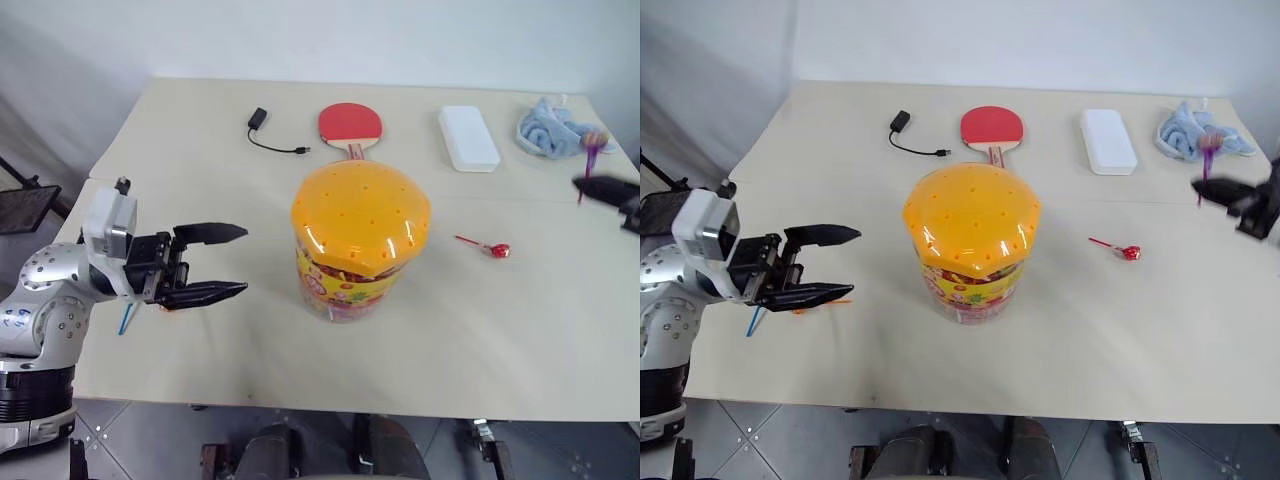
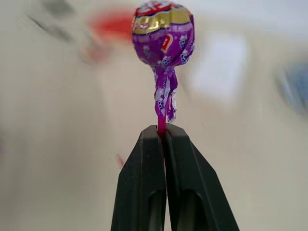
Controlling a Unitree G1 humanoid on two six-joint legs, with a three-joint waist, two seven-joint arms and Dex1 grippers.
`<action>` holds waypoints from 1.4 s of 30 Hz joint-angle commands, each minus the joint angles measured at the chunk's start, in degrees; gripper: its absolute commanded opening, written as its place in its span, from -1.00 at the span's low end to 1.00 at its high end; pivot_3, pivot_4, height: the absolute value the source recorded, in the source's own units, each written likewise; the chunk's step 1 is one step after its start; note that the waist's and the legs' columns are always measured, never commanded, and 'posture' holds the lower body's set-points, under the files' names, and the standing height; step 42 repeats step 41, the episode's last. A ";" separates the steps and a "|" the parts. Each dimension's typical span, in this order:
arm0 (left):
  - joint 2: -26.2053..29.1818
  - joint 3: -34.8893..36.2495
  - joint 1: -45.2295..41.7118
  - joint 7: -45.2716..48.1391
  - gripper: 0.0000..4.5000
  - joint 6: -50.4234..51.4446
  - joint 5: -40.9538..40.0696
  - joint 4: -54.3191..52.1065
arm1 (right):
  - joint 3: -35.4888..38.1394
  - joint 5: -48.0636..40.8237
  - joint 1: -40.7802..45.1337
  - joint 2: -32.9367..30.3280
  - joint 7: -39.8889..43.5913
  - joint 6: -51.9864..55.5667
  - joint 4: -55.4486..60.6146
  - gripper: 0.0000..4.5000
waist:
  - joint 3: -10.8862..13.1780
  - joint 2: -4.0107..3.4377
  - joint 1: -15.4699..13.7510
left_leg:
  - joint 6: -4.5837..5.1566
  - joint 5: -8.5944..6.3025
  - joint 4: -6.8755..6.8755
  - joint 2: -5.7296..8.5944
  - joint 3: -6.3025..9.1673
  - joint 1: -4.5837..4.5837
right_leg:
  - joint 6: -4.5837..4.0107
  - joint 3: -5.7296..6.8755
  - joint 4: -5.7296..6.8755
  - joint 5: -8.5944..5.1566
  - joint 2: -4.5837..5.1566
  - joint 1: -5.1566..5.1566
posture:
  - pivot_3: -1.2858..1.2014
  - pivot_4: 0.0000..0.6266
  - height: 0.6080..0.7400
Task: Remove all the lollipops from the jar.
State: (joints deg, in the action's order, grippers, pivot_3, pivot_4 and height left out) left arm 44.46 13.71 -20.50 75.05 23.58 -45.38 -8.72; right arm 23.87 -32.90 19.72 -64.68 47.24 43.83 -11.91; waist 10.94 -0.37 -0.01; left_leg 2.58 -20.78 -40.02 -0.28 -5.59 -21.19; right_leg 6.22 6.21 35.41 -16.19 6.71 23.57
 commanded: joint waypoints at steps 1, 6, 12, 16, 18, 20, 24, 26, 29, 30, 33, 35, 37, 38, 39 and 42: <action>0.15 -0.29 -0.06 0.26 0.78 -1.50 1.42 -0.66 | 0.06 5.26 -6.59 -1.21 -4.54 3.72 1.38 -0.99 | 0.01 -0.08 0.19 | -0.02 0.01 0.01 -0.01 -0.02 0.00 | 0.00 -0.03 0.01 0.00 -0.01 0.02 | 0.03 -0.52 1.00; 0.35 -1.37 -0.47 -0.64 0.78 -1.03 2.74 -0.06 | -3.25 9.91 -10.94 1.28 -8.37 5.20 -1.65 -0.99 | -0.02 -0.23 0.22 | -0.04 0.01 0.00 -0.09 -0.15 0.07 | -0.01 -0.14 0.04 0.00 -0.07 0.06 | 0.03 -0.52 1.00; 0.16 -0.77 -0.27 -2.60 0.78 -0.82 3.61 0.23 | -3.50 13.25 -10.56 2.80 -9.81 1.65 -6.59 -0.89 | -0.02 -0.23 -0.02 | -0.04 0.01 -0.04 -0.03 -0.10 0.05 | 0.00 -0.14 0.00 0.00 -0.04 0.02 | 0.03 -0.52 1.00; 1.04 -0.02 0.09 -5.13 0.78 0.24 4.49 0.72 | -2.59 13.32 -12.46 2.55 -7.84 0.48 -6.47 -0.37 | -0.02 -0.23 0.00 | -0.04 0.01 -0.03 -0.06 -0.05 0.03 | 0.00 -0.11 0.00 0.00 -0.07 0.02 | 0.03 -0.52 1.00; 1.66 0.43 0.56 -5.62 0.78 1.27 4.39 0.91 | -0.81 12.98 -13.66 2.54 -7.14 -0.47 -6.08 -0.06 | -0.02 -0.22 0.02 | -0.04 0.01 -0.03 -0.06 -0.04 0.03 | 0.00 -0.11 -0.01 0.00 -0.08 0.01 | 0.03 -0.52 1.00; 2.34 1.18 2.03 -7.35 0.78 -0.07 6.98 2.01 | 5.91 10.62 -17.27 3.21 -1.44 -8.76 -3.71 0.23 | -0.02 -0.24 -0.06 | -0.04 0.01 -0.03 -0.06 -0.05 0.02 | 0.00 -0.11 -0.01 0.00 -0.08 0.01 | 0.03 -0.52 1.00; 2.64 2.81 4.64 -9.90 0.78 -3.61 10.79 3.58 | 16.67 6.37 -20.27 5.70 5.90 -21.36 -1.42 0.85 | -0.02 -0.26 -0.04 | -0.04 0.01 0.05 -0.03 -0.09 0.03 | 0.02 -0.10 -0.10 0.01 -0.11 0.02 | 0.03 -0.52 1.00; 2.81 4.05 6.13 -10.93 0.78 -5.64 12.53 4.66 | 21.74 1.45 -19.18 7.41 10.11 -24.31 0.96 0.99 | -0.01 -0.26 -0.02 | -0.04 0.01 0.04 -0.04 -0.09 0.07 | 0.04 -0.12 -0.11 0.02 -0.12 -0.01 | 0.03 -0.52 1.00; 2.65 6.14 7.55 -12.61 0.78 -8.04 13.96 6.01 | 21.55 -3.57 -17.38 8.33 14.05 -23.40 6.98 0.99 | -0.01 -0.25 0.27 | -0.08 -0.01 0.05 -0.13 -0.09 0.10 | 0.03 -0.19 -0.09 0.02 -0.10 -0.01 | 0.03 -0.52 1.00; 2.41 6.64 7.81 -13.27 0.78 -8.86 14.37 6.25 | 19.69 -4.31 -16.62 8.81 15.04 -23.83 9.46 0.99 | -0.02 -0.24 0.24 | -0.12 -0.04 0.04 -0.21 -0.09 0.12 | 0.02 -0.21 -0.09 0.02 -0.05 -0.02 | 0.03 -0.52 1.00; 1.57 7.59 9.17 -15.40 0.78 -10.28 15.34 6.00 | 10.37 -2.94 -15.64 11.00 19.20 -28.52 17.66 0.99 | -0.02 -0.23 0.22 | -0.21 -0.09 0.03 -0.34 -0.08 0.13 | -0.06 -0.19 -0.11 0.02 -0.05 -0.02 | 0.03 -0.52 1.00; 0.90 8.22 11.30 -16.79 0.78 -10.78 15.73 4.55 | 4.38 -1.79 -15.24 13.81 20.45 -31.74 22.52 0.99 | -0.02 -0.23 0.13 | -0.25 -0.11 0.04 -0.39 -0.06 0.13 | -0.10 -0.17 -0.09 0.01 -0.05 -0.01 | 0.03 -0.52 1.00; 0.21 9.20 13.63 -18.51 0.78 -10.58 15.49 2.64 | 0.04 -1.65 -14.53 16.96 19.64 -33.25 26.15 0.99 | -0.02 -0.23 0.08 | -0.27 -0.12 0.04 -0.39 -0.06 0.12 | -0.10 -0.16 -0.09 0.00 -0.05 0.02 | 0.03 -0.52 1.00; -0.05 9.65 14.61 -19.31 0.78 -10.26 15.25 1.78 | -1.40 -1.62 -14.18 18.30 18.95 -33.62 27.37 0.99 | -0.01 -0.22 0.03 | -0.27 -0.12 0.04 -0.38 -0.08 0.08 | -0.10 -0.15 -0.09 0.00 -0.05 0.05 | 0.03 -0.52 1.00; -0.57 10.30 16.24 -20.17 0.78 -10.43 15.14 0.15 | -3.13 -0.90 -14.18 20.01 18.43 -34.78 28.12 0.99 | -0.01 -0.22 -0.05 | -0.26 -0.12 0.03 -0.38 -0.06 0.04 | -0.10 -0.13 -0.10 0.00 -0.04 0.06 | 0.03 -0.52 1.00; -1.41 11.69 19.61 -22.32 0.78 -10.49 15.56 -3.24 | -5.67 0.77 -15.32 23.32 17.55 -37.35 28.04 0.99 | -0.01 -0.21 -0.18 | -0.25 -0.13 -0.04 -0.35 -0.01 0.02 | -0.10 -0.09 -0.10 0.00 -0.02 0.03 | 0.03 -0.52 1.00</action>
